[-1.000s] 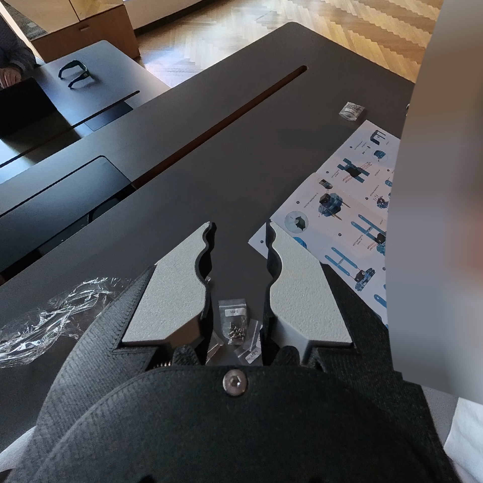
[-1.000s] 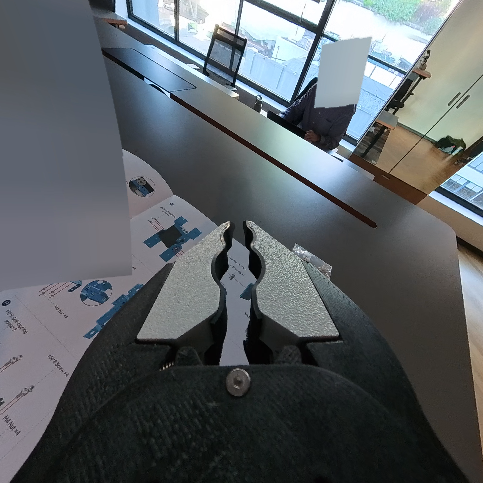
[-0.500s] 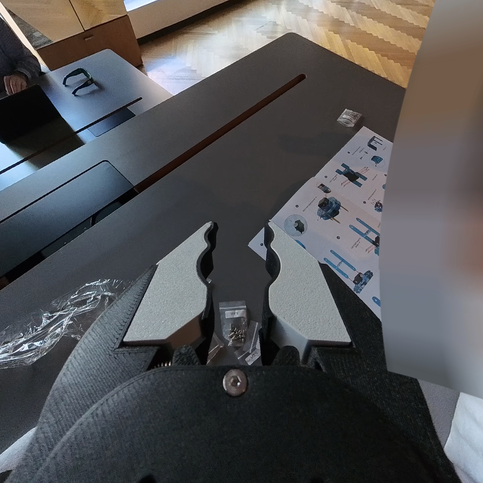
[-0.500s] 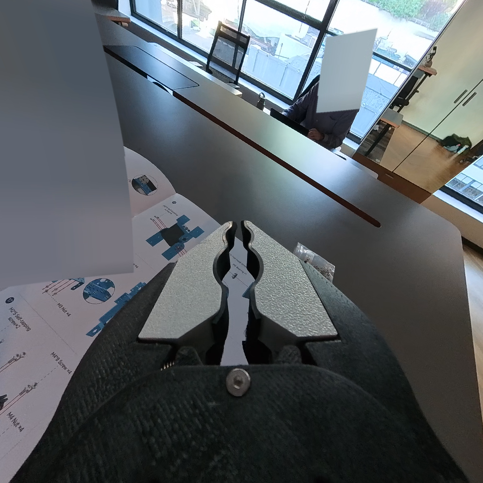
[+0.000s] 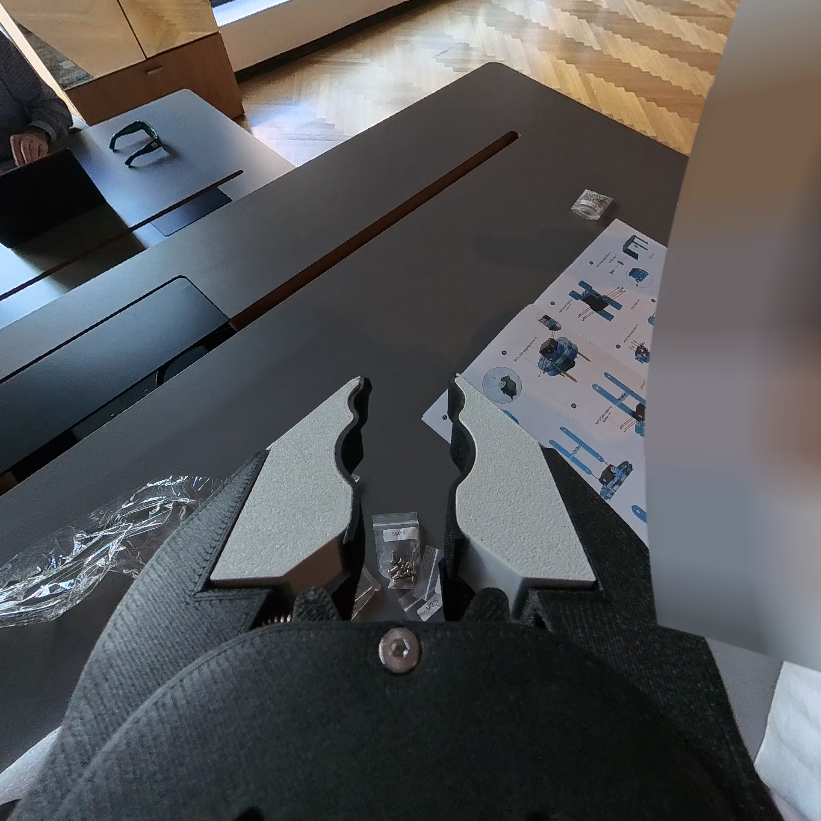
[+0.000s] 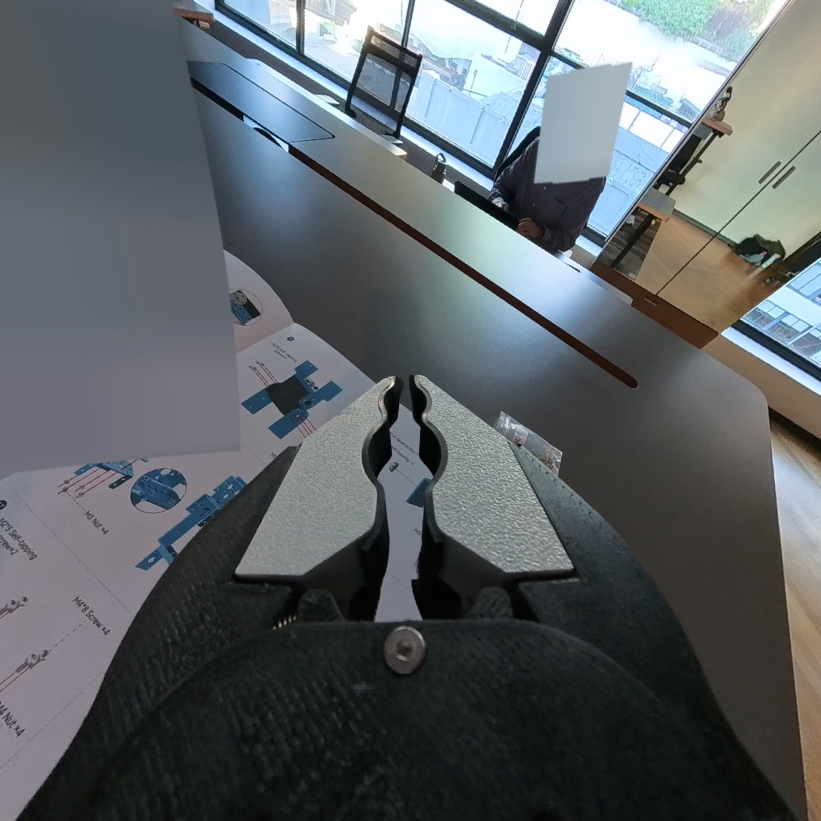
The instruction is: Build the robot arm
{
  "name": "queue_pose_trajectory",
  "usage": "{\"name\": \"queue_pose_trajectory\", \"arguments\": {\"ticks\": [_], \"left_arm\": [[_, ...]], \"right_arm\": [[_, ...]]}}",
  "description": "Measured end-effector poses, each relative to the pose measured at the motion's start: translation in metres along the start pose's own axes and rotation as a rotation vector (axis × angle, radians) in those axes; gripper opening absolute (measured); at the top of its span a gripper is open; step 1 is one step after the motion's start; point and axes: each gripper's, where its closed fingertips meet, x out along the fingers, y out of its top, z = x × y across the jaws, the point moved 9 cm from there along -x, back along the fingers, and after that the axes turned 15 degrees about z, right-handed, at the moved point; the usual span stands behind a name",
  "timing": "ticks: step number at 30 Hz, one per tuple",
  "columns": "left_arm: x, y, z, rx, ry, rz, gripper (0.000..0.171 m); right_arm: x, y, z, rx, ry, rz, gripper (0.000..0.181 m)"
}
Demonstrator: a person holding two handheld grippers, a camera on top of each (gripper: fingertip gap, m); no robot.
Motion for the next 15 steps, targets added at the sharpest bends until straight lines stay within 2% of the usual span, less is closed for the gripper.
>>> {"name": "queue_pose_trajectory", "arguments": {"ticks": [15], "left_arm": [[0.0028, 0.0039, 0.008, 0.014, -0.003, 0.022, 0.033]], "right_arm": [[0.0009, 0.0042, -0.0035, -0.023, 0.007, -0.004, 0.004]]}}
